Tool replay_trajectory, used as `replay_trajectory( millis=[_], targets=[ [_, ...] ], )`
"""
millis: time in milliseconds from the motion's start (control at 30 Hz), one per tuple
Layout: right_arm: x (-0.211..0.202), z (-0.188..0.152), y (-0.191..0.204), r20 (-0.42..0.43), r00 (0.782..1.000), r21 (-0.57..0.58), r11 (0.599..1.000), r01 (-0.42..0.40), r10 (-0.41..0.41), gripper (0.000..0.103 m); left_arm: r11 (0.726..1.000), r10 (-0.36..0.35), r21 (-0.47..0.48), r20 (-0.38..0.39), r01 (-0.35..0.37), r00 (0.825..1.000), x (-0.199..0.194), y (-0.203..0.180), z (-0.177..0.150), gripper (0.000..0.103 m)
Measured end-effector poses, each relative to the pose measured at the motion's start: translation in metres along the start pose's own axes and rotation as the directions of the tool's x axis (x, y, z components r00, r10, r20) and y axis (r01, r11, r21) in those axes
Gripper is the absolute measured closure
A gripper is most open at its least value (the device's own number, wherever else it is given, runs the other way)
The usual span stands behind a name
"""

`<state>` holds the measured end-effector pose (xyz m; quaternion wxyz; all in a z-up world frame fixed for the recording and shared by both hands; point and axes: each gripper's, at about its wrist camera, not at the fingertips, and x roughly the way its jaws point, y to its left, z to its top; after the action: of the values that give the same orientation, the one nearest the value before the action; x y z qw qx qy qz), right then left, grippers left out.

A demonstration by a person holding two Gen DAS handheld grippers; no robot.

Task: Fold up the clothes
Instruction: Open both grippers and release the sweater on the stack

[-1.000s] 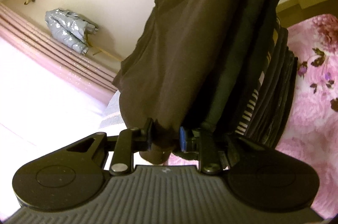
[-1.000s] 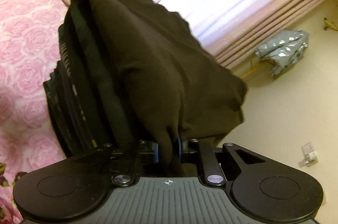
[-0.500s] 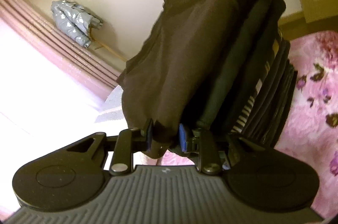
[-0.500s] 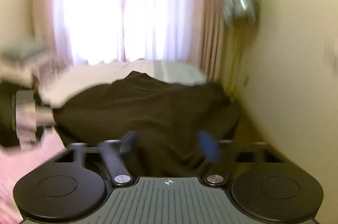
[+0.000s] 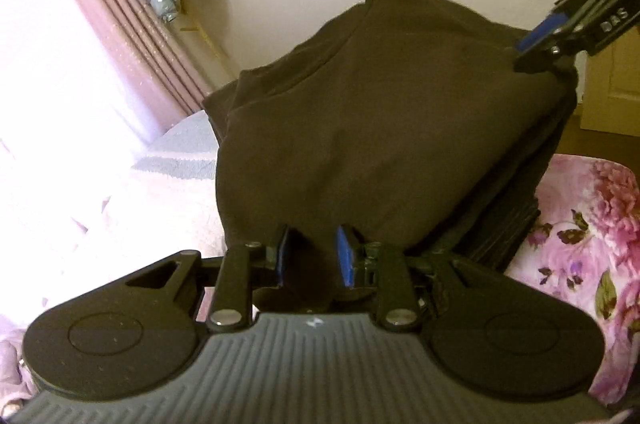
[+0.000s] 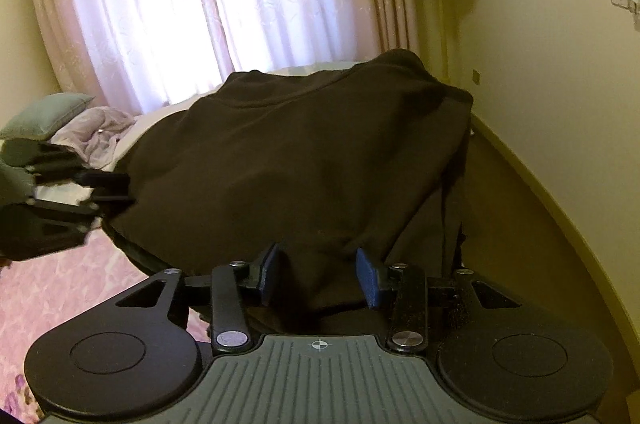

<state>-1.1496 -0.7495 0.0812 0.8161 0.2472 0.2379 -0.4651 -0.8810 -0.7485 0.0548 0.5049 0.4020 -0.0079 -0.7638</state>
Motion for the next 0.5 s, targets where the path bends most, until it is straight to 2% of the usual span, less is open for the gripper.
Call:
replay_trajectory(
  millis=[67, 100, 400, 467, 500],
  targets=[
    [0.000, -0.004, -0.002, 0.008, 1.000, 0.007, 1.000, -0.011, 0.011, 0.060, 1.000, 0.001, 0.005, -0.006, -0.001, 1.000, -0.003, -0.001, -0.001, 0.081],
    [0.000, -0.006, -0.004, 0.011, 1.000, 0.013, 1.000, -0.013, 0.012, 0.055, 1.000, 0.000, 0.005, -0.010, 0.000, 1.000, -0.004, 0.000, -0.001, 0.081],
    [-0.012, 0.017, -0.012, 0.079, 0.997, 0.059, 0.998, -0.005, 0.001, 0.054, 0.999, 0.031, -0.036, -0.019, -0.031, 0.999, -0.012, 0.001, 0.014, 0.079],
    [-0.016, 0.021, -0.010, 0.111, 0.994, 0.065, 0.998, 0.004, -0.012, 0.054, 0.997, 0.049, -0.055, -0.011, -0.049, 0.999, -0.021, 0.001, 0.016, 0.071],
    [-0.021, 0.022, -0.008, 0.138, 0.990, 0.061, 0.998, 0.005, -0.014, 0.054, 0.996, 0.057, -0.065, -0.008, -0.057, 0.998, -0.026, 0.002, 0.017, 0.070]
  ],
)
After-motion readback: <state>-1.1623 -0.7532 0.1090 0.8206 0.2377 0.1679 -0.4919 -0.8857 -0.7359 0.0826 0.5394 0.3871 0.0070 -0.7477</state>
